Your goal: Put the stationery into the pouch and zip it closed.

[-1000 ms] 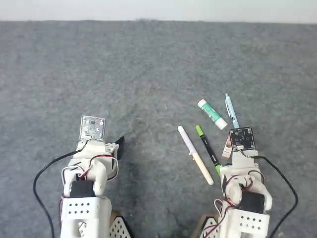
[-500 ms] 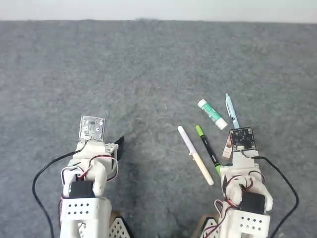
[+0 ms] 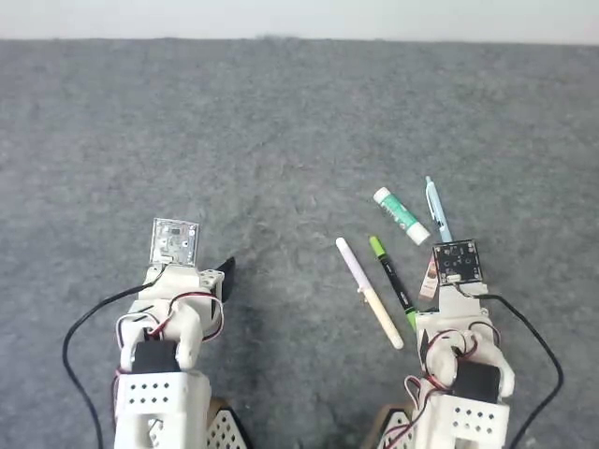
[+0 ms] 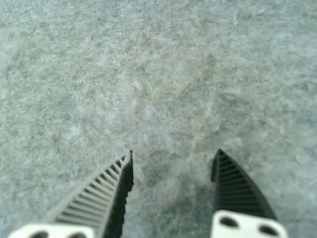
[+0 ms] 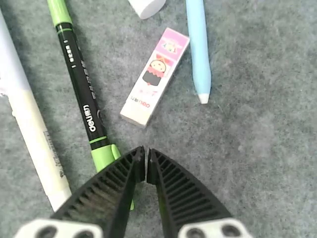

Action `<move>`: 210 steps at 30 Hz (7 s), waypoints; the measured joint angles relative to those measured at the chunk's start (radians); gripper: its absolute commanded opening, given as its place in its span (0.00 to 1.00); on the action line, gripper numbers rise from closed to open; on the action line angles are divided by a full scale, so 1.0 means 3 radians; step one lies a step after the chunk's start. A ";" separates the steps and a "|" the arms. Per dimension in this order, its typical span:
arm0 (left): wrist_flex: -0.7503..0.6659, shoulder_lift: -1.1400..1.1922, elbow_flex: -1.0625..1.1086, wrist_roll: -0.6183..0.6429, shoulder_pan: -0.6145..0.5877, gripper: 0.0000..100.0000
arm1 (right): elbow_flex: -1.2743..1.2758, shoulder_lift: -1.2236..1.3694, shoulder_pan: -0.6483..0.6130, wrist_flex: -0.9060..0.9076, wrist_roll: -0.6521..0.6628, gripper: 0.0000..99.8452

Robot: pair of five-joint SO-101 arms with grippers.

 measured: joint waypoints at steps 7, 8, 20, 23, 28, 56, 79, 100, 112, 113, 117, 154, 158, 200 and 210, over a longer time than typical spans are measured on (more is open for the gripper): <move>0.0000 0.0000 0.0000 0.0000 0.0000 0.24 | 0.0000 0.0000 0.0000 0.0000 0.0000 0.01; 0.0000 0.0000 0.0000 0.0000 0.0000 0.24 | 0.0000 0.0000 0.0000 0.0000 0.0000 0.01; 0.0000 0.0000 0.0000 0.0000 0.0000 0.24 | 0.0000 0.0000 0.0000 0.0000 0.0000 0.01; 0.0000 0.0000 0.0000 0.0000 0.0000 0.24 | 0.0000 0.0000 0.0000 0.0000 0.0000 0.01; 0.0000 0.0000 0.0000 0.0000 0.0000 0.24 | 0.0000 0.0000 0.0000 0.0000 0.0000 0.01; 0.0000 0.0000 0.0000 0.0000 0.0000 0.24 | 0.0000 0.0000 0.0000 0.0000 0.0000 0.01; 0.0000 0.0000 0.0000 0.0000 0.0000 0.24 | 0.0000 0.0000 0.0000 0.0000 0.0000 0.01; 0.0000 0.0000 0.0000 0.0000 0.0000 0.24 | 0.0000 0.0000 0.0000 0.0000 0.0000 0.01; 0.0000 0.0000 0.0000 0.0000 0.0000 0.24 | 0.0000 0.0000 0.0000 0.0000 0.0000 0.01; 0.0000 0.0000 0.0000 0.0000 0.0000 0.24 | 0.0000 0.0000 0.0000 0.0000 0.0000 0.01; 0.0000 0.0000 0.0000 0.0000 0.0000 0.24 | 0.0000 0.0000 0.0000 0.0000 0.0000 0.01; 0.1718 -0.1192 -0.0015 0.0000 0.0537 0.24 | 0.0000 0.0000 0.0000 0.0000 0.0000 0.01; 0.1718 -0.1192 -0.0015 0.0000 0.0537 0.24 | 0.0000 0.0000 0.0000 0.0000 0.0000 0.01; 0.1718 -0.1192 -0.0015 0.0000 0.0547 0.24 | 0.0000 0.0000 0.0000 0.0000 0.0000 0.01; 0.1718 -0.1192 -0.0015 0.0000 0.0547 0.24 | 0.0000 0.0000 0.0000 0.0000 0.0000 0.01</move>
